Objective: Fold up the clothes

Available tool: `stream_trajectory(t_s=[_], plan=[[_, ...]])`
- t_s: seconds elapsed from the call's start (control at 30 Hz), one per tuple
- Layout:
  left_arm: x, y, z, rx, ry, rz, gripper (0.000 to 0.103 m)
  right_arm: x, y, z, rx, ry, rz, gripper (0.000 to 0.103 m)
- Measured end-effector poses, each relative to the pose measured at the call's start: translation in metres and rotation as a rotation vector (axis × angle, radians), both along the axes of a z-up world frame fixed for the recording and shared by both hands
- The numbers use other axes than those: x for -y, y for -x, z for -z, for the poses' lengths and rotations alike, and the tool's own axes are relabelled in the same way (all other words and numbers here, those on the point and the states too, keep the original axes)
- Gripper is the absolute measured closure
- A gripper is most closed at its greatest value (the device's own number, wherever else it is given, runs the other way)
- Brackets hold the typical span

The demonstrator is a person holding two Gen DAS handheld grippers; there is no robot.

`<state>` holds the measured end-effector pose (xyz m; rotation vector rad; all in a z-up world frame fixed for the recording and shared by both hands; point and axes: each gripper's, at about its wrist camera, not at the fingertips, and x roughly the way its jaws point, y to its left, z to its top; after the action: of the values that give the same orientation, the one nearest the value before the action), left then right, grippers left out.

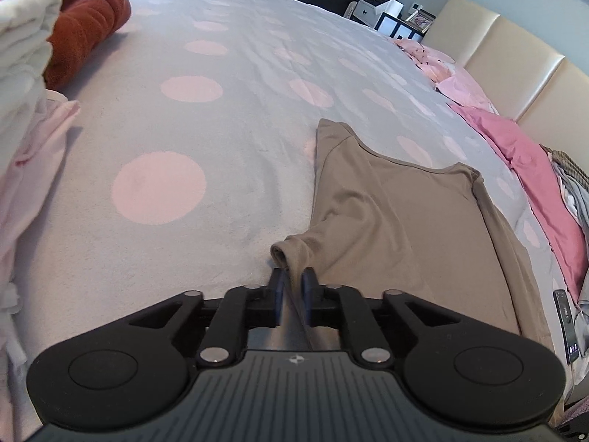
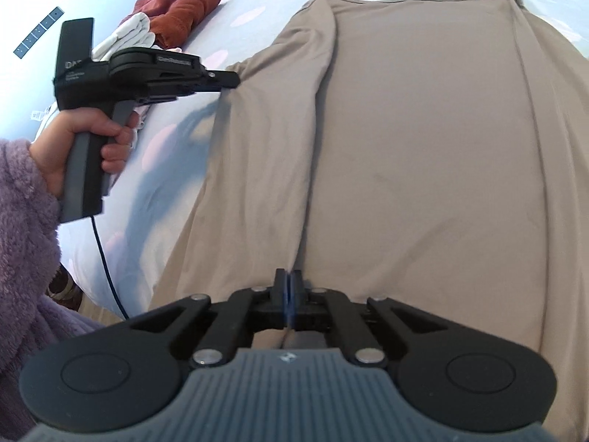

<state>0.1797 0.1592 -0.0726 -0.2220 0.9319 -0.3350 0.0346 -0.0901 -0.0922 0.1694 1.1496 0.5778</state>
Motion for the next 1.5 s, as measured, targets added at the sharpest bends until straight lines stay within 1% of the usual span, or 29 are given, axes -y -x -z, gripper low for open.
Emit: stream_trajectory(t_s=[0.03,0.07,0.1,0.13,0.23,0.43,0.5,0.53,0.57,0.63,0.73,0.8,0.9,0.93,0.97,1.0,1.03,1.07,1.1,1.13,1.2,1.33,1.43,1.5], plan=[[-0.002,0.005,-0.004,0.003,-0.001,-0.002,0.081,0.003,0.004,0.001,-0.008,-0.006,0.007,0.094],[-0.003,0.012,-0.008,0.007,-0.002,0.001,0.081,0.006,0.008,0.002,-0.017,-0.012,0.014,0.092],[-0.004,0.022,-0.012,0.011,-0.002,0.013,0.081,0.009,0.011,0.003,-0.025,-0.017,0.021,0.083],[-0.005,0.033,-0.016,0.015,-0.001,0.026,0.081,0.012,0.015,0.003,-0.034,-0.023,0.028,0.079],[-0.004,0.068,-0.025,0.016,0.004,0.077,0.081,0.020,0.033,0.002,-0.018,-0.027,0.011,0.079],[0.007,0.137,-0.036,-0.020,0.017,0.193,0.081,0.020,0.061,0.005,-0.054,-0.051,-0.072,0.079],[0.014,0.159,-0.037,-0.040,0.002,0.236,0.081,0.016,0.066,0.007,-0.057,-0.064,-0.099,0.079],[0.017,0.171,-0.036,-0.050,-0.006,0.258,0.080,0.014,0.067,0.008,-0.056,-0.070,-0.113,0.077],[0.019,0.181,-0.034,-0.061,-0.014,0.274,0.076,0.012,0.068,0.010,-0.057,-0.075,-0.126,0.074],[0.025,0.200,-0.027,-0.096,-0.035,0.305,0.073,0.009,0.071,0.016,-0.059,-0.081,-0.136,0.073],[0.037,0.219,-0.014,-0.140,-0.089,0.371,0.072,0.007,0.075,0.023,-0.061,-0.086,-0.151,0.073],[0.045,0.226,-0.006,-0.146,-0.116,0.403,0.072,0.005,0.074,0.029,-0.069,-0.098,-0.159,0.073],[0.051,0.229,0.006,-0.173,-0.129,0.424,0.072,-0.001,0.074,0.037,-0.086,-0.112,-0.161,0.073],[0.051,0.231,0.010,-0.185,-0.141,0.429,0.072,-0.004,0.073,0.040,-0.087,-0.110,-0.163,0.074],[0.051,0.230,0.012,-0.196,-0.154,0.430,0.072,-0.005,0.072,0.041,-0.089,-0.113,-0.163,0.079],[0.050,0.230,0.014,-0.208,-0.148,0.431,0.073,-0.006,0.072,0.043,-0.092,-0.116,-0.164,0.094],[0.048,0.228,0.013,-0.212,-0.130,0.430,0.079,-0.006,0.071,0.043,-0.104,-0.131,-0.158,0.099],[0.046,0.227,0.013,-0.217,-0.112,0.427,0.091,-0.005,0.071,0.042,-0.114,-0.150,-0.147,0.099],[0.043,0.226,0.012,-0.225,-0.091,0.420,0.098,-0.003,0.072,0.038,-0.112,-0.168,-0.147,0.101],[0.040,0.226,0.011,-0.229,-0.070,0.418,0.101,-0.002,0.073,0.034,-0.110,-0.186,-0.147,0.101],[0.036,0.227,0.006,-0.230,-0.043,0.414,0.103,0.002,0.076,0.026,-0.101,-0.214,-0.156,0.101],[0.022,0.230,-0.018,-0.210,0.035,0.387,0.103,0.006,0.077,0.008,-0.102,-0.269,-0.160,0.102],[0.005,0.232,-0.034,-0.193,0.095,0.345,0.103,0.013,0.079,-0.003,-0.128,-0.374,-0.152,0.102],[0.001,0.230,-0.029,-0.236,0.098,0.325,0.103,0.010,0.080,-0.004,-0.134,-0.377,-0.166,0.102]])
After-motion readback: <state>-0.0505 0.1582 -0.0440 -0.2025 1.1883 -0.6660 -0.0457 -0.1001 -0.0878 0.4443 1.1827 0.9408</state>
